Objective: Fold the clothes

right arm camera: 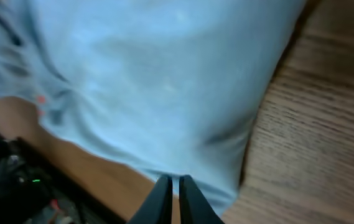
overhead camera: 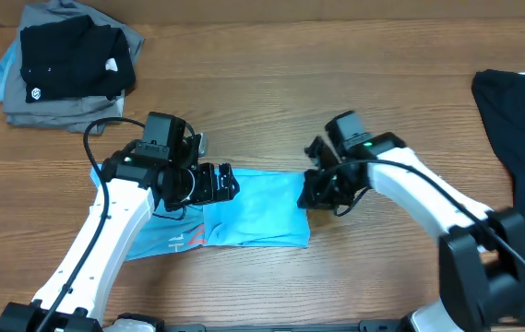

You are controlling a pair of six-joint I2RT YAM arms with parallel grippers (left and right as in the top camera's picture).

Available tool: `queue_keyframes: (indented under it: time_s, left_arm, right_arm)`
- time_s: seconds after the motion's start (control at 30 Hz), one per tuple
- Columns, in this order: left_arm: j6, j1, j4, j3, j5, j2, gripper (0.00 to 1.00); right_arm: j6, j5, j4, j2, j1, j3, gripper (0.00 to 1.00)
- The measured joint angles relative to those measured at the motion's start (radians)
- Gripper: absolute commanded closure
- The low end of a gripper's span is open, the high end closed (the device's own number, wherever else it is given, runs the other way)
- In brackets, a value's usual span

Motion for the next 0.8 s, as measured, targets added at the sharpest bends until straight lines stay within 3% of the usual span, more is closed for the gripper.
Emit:
queue_keyframes:
  time_s: [0.5,0.8]
  left_arm:
    - [-0.011,0.002,-0.031,0.0,-0.075,0.0,0.0]
    - [-0.01,0.003,-0.039,0.0,-0.105,0.0,0.0]
  right_arm:
    - [0.003,0.114,0.047,0.15,0.047,0.0,0.96]
    - [0.147,0.134,0.028,0.164,0.043,0.006,0.96]
